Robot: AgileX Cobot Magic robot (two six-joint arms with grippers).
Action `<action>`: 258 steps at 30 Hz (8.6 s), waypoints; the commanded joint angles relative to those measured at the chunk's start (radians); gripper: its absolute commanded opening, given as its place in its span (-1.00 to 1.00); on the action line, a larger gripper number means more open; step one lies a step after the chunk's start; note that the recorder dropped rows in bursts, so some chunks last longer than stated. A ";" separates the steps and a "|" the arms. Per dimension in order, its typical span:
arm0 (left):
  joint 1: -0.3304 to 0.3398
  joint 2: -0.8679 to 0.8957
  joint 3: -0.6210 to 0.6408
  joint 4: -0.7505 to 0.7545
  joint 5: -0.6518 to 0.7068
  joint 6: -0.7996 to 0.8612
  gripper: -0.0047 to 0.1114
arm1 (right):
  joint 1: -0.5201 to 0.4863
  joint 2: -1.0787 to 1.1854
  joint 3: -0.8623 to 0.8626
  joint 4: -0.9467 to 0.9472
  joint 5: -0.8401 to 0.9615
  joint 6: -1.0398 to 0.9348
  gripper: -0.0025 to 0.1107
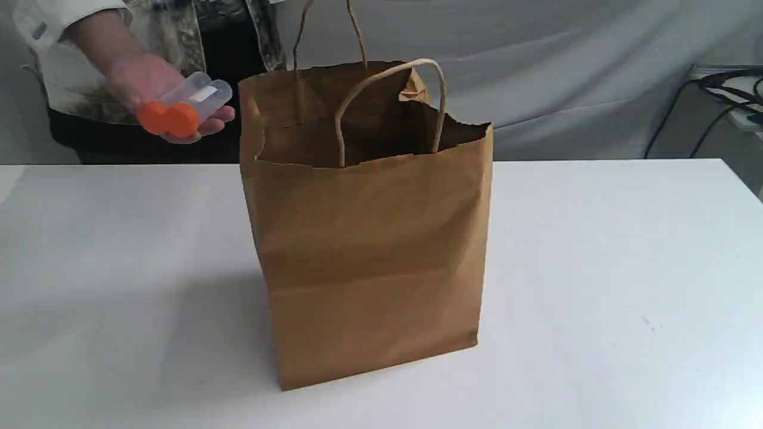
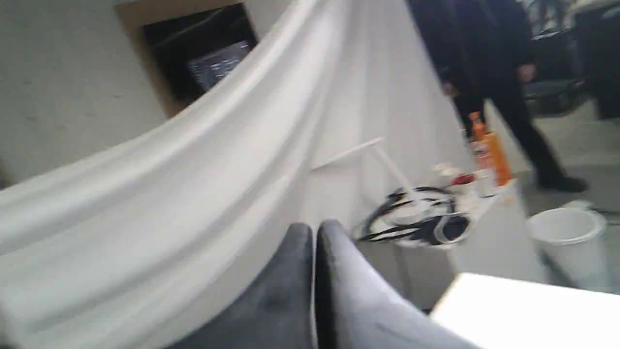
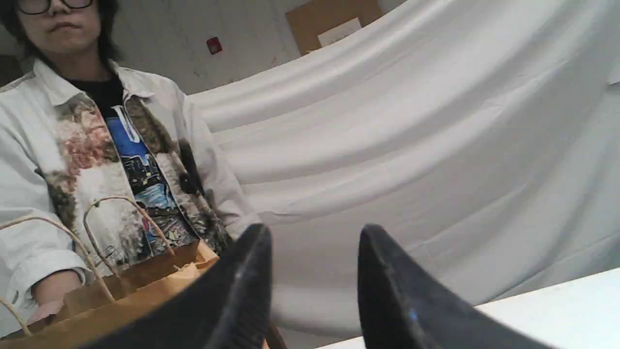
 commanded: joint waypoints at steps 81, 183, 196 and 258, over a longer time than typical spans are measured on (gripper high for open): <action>-0.097 0.955 -0.686 -2.524 1.634 2.521 0.43 | 0.036 -0.002 -0.005 -0.008 0.110 0.007 -0.42; -0.203 1.004 -0.686 -2.291 1.667 2.095 -0.92 | 0.186 1.086 -1.034 0.045 0.091 -0.560 -0.42; -0.203 1.004 -0.686 -2.284 1.669 2.125 -0.92 | 0.205 1.237 -1.017 -1.012 -0.731 0.381 -0.30; -0.238 1.004 -0.685 -2.060 1.762 1.445 -0.92 | 0.198 1.563 -1.376 -1.012 -0.782 0.526 -0.96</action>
